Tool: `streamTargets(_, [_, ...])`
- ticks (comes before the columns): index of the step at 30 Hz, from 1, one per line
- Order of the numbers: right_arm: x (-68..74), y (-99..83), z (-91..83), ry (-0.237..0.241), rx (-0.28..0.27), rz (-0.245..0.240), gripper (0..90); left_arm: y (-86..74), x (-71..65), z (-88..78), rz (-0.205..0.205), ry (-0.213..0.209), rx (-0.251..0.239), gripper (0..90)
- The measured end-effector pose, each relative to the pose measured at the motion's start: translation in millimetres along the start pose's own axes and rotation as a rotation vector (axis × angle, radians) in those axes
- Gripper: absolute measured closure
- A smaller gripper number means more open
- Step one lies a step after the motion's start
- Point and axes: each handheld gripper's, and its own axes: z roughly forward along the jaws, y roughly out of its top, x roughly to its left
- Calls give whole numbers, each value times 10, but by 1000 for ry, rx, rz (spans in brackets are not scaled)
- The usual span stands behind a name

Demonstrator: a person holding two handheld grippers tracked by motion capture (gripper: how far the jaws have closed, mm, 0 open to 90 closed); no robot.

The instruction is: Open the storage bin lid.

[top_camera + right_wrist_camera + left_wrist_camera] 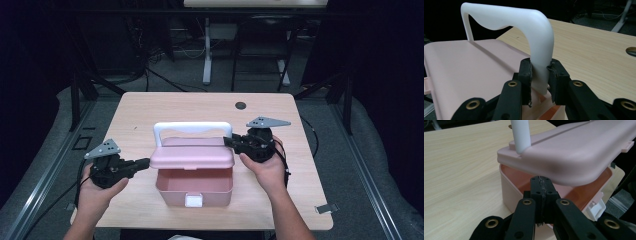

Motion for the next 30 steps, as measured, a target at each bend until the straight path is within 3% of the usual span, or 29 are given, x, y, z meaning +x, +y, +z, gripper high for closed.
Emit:
streamTargets(4, [-10, 8, 17, 1, 1, 1, 735, -21, -24, 37, -6, -8, 8, 898])
streamTargets(19, [5, -12, 25, -9, 11, -7, 735, -26, -136, 195, 34, -50, 58, 897])
streamTargets(30, [29, -40, -12, -14, 9, -10, 736, -9, -167, 271, 50, -81, 67, 897])
